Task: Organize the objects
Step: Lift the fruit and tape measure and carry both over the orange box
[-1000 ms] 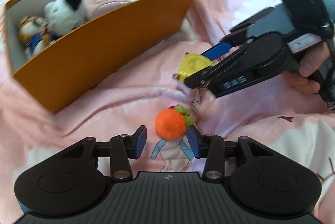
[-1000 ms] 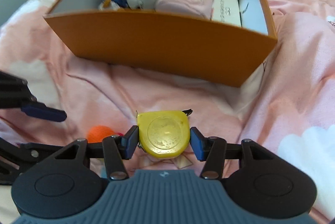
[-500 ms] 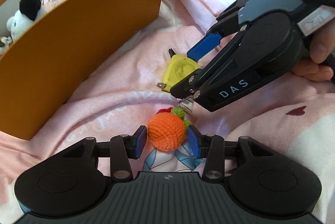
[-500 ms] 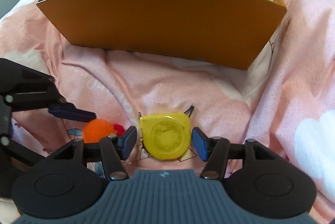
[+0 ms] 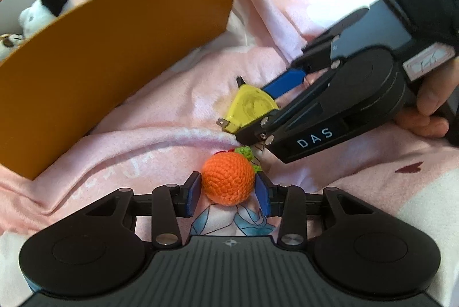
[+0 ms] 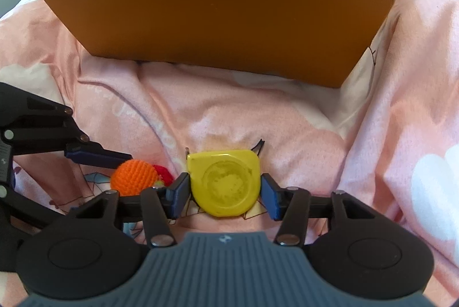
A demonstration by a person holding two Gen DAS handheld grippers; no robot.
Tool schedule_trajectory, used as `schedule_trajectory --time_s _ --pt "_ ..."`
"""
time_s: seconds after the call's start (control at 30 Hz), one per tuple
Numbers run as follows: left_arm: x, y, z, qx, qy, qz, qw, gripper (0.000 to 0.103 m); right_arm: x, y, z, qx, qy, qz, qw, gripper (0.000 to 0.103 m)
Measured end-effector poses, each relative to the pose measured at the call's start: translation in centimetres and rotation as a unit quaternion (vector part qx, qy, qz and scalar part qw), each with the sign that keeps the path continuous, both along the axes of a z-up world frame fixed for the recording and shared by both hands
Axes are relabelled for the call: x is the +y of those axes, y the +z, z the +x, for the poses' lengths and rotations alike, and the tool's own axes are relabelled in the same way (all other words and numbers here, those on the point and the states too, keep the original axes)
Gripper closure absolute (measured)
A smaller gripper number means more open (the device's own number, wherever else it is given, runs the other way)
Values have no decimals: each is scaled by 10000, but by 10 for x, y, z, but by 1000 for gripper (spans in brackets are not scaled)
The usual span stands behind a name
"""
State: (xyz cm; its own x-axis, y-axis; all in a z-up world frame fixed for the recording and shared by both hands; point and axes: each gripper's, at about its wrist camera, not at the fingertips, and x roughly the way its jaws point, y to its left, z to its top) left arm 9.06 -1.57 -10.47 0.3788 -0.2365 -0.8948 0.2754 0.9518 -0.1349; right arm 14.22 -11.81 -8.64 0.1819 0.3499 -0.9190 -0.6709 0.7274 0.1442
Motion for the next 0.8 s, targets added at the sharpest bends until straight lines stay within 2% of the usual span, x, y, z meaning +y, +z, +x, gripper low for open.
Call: schedule_trajectory --time_s 0.2,0.4,0.6,0.8 --pt "24 23 -7 -404 523 -416 9969 57 -4 12 0 -78 -134 132 9998 48" --pt "44 63 -12 -984 983 -617 9884 57 -4 49 -1 -330 -22 521 9981 48" --pt "59 105 -9 -1514 1152 -409 9809 57 8 100 4 -751 279 1012 9916 48" --pt "86 135 9 -1759 1147 152 9776 57 26 135 26 -793 365 1556 9840 48"
